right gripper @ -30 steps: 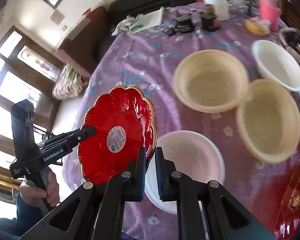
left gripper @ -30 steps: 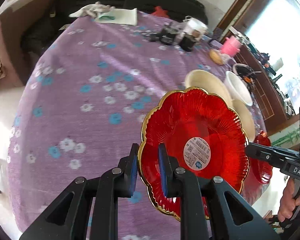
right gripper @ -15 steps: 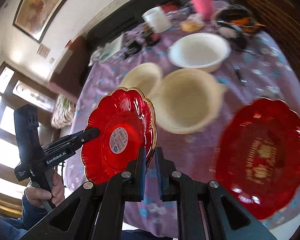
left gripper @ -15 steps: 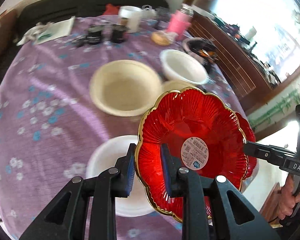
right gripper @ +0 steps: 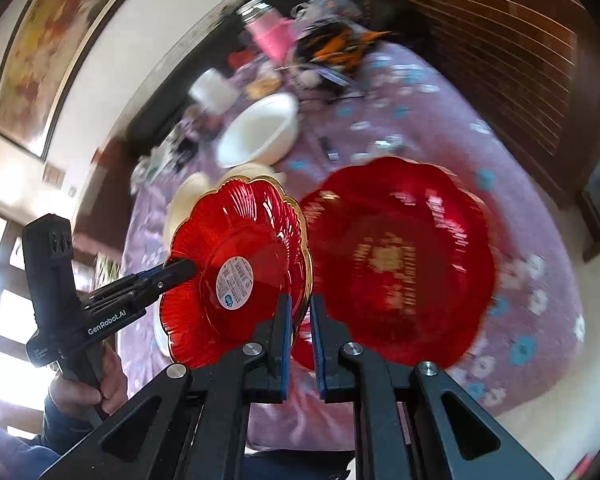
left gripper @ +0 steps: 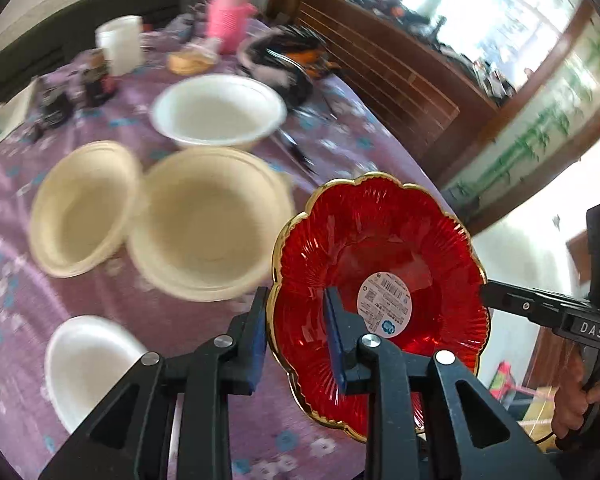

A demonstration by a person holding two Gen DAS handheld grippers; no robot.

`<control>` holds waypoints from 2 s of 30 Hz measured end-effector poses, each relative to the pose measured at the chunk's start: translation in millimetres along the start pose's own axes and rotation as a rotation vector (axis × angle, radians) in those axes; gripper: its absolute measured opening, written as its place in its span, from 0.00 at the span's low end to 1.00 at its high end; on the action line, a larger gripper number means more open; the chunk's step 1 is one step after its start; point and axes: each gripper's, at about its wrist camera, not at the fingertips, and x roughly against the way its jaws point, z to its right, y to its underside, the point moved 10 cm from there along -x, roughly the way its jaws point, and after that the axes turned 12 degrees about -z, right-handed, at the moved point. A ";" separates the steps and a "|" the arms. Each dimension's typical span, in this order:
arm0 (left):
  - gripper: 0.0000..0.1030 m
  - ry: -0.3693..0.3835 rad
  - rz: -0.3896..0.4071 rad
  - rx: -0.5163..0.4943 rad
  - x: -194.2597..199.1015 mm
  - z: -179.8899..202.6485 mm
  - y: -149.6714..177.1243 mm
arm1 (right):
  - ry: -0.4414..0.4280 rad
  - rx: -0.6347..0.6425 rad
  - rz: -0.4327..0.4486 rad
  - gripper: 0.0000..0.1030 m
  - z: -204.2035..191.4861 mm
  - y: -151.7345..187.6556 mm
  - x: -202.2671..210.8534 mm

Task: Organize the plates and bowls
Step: 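Lift the small red plate with the left gripper toward the wedding plate, then lower the small red plate onto the wedding plate and open the left gripper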

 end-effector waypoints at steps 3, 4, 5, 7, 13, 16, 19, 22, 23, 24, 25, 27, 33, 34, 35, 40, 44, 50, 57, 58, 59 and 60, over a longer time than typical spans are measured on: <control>0.23 -0.002 -0.028 -0.055 -18.6 21.3 -6.2 | 0.000 -0.057 0.020 0.10 22.7 5.3 10.4; 0.23 0.001 -0.036 -0.067 -24.2 27.0 -8.5 | -0.002 -0.065 0.025 0.10 28.3 5.5 13.2; 0.23 0.001 -0.039 -0.074 -27.6 30.4 -10.0 | 0.000 -0.085 0.031 0.10 37.7 5.6 15.7; 0.23 -0.013 -0.055 -0.092 -39.9 40.1 -12.5 | 0.008 -0.117 0.037 0.10 50.4 6.3 17.6; 0.23 -0.014 -0.089 -0.100 -64.5 50.1 -16.9 | 0.054 -0.138 0.031 0.10 76.0 4.1 14.4; 0.23 -0.026 -0.104 -0.100 -74.9 49.6 -17.3 | 0.064 -0.147 0.013 0.10 85.7 4.0 6.8; 0.23 -0.039 -0.108 -0.096 -82.2 47.6 -19.5 | 0.078 -0.148 -0.010 0.10 91.7 2.1 -2.4; 0.24 -0.057 -0.113 -0.100 -88.3 46.9 -22.2 | 0.100 -0.140 -0.027 0.10 97.0 -1.6 -9.9; 0.24 -0.064 -0.113 -0.102 -89.8 46.9 -22.9 | 0.105 -0.138 -0.032 0.10 97.6 -2.3 -11.5; 0.24 -0.069 -0.114 -0.104 -91.4 47.0 -23.0 | 0.113 -0.135 -0.039 0.10 99.1 -3.4 -13.6; 0.26 -0.071 -0.115 -0.104 -92.9 47.0 -23.2 | 0.120 -0.132 -0.043 0.10 100.1 -4.4 -14.8; 0.26 -0.079 -0.113 -0.108 -94.6 47.3 -23.7 | 0.138 -0.125 -0.051 0.10 102.0 -6.4 -17.7; 0.32 -0.098 -0.108 -0.128 -97.2 49.4 -22.0 | 0.175 -0.131 -0.087 0.12 109.0 -7.3 -29.0; 0.33 -0.101 -0.107 -0.132 -97.3 50.1 -21.2 | 0.177 -0.130 -0.086 0.12 109.0 -7.6 -29.1; 0.34 -0.102 -0.106 -0.135 -97.6 50.9 -20.7 | 0.178 -0.128 -0.086 0.12 108.4 -7.6 -28.6; 0.48 -0.106 -0.108 -0.162 -100.7 57.6 -18.1 | 0.205 -0.115 -0.085 0.13 107.4 -7.1 -28.6; 0.58 -0.108 -0.113 -0.184 -101.3 64.1 -14.6 | 0.218 -0.105 -0.086 0.14 105.4 -6.3 -28.4; 0.62 -0.106 -0.119 -0.201 -99.3 68.4 -10.4 | 0.244 -0.078 -0.076 0.24 98.8 -4.3 -26.0; 0.74 -0.111 -0.081 -0.228 -86.2 71.4 -9.5 | 0.265 -0.083 -0.035 0.30 92.7 -1.6 -17.2; 0.74 -0.111 -0.077 -0.227 -84.4 70.7 -9.4 | 0.271 -0.084 -0.026 0.30 91.6 -0.9 -15.1; 0.74 -0.108 -0.072 -0.225 -81.6 69.3 -8.8 | 0.276 -0.086 -0.016 0.30 90.4 -0.4 -12.7; 0.74 -0.107 -0.067 -0.223 -79.0 68.1 -8.2 | 0.280 -0.087 -0.007 0.30 89.9 -0.3 -10.4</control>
